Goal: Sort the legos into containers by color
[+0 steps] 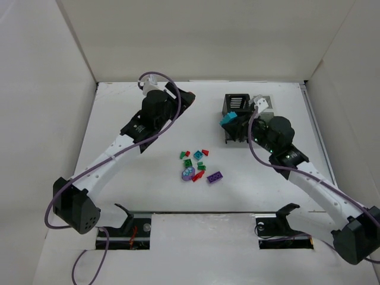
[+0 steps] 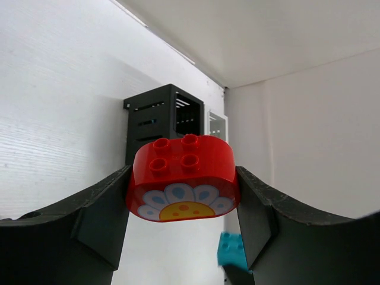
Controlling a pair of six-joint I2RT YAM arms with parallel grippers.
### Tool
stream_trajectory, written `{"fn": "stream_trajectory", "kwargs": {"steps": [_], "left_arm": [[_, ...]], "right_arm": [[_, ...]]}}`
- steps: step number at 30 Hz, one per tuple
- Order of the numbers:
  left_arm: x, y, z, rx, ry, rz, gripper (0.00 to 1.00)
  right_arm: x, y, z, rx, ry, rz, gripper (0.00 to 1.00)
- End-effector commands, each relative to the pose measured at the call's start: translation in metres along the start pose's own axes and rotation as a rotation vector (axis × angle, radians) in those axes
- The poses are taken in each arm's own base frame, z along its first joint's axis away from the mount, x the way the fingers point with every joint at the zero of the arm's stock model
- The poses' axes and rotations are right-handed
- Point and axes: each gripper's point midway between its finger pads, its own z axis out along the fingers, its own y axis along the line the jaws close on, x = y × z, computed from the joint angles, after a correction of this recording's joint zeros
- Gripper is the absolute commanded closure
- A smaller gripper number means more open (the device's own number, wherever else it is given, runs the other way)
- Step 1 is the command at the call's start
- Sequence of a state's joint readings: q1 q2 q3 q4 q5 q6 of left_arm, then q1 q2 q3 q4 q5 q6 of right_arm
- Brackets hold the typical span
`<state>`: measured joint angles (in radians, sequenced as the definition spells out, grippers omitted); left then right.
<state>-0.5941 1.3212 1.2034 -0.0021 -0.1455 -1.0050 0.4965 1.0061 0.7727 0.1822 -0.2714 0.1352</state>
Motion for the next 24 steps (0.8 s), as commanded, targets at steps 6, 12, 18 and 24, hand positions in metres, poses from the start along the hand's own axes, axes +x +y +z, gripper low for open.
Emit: {"fn": "stream_trajectory", "kwargs": {"steps": [6, 12, 18, 24], "left_arm": [[-0.015, 0.034, 0.010, -0.098, -0.026, 0.130, 0.77], [-0.022, 0.055, 0.021, -0.182, -0.036, 0.194, 0.77], [-0.029, 0.065, 0.034, -0.192, -0.020, 0.219, 0.77], [-0.029, 0.073, 0.044, -0.206, 0.001, 0.247, 0.77]], "right_arm": [[-0.026, -0.110, 0.046, 0.437, 0.025, 0.001, 1.00], [-0.012, -0.160, 0.088, 0.578, 0.074, 0.006, 1.00], [0.009, -0.198, 0.093, 0.683, 0.110, 0.045, 1.00], [0.027, -0.212, 0.098, 0.679, 0.151, 0.070, 0.95]]}}
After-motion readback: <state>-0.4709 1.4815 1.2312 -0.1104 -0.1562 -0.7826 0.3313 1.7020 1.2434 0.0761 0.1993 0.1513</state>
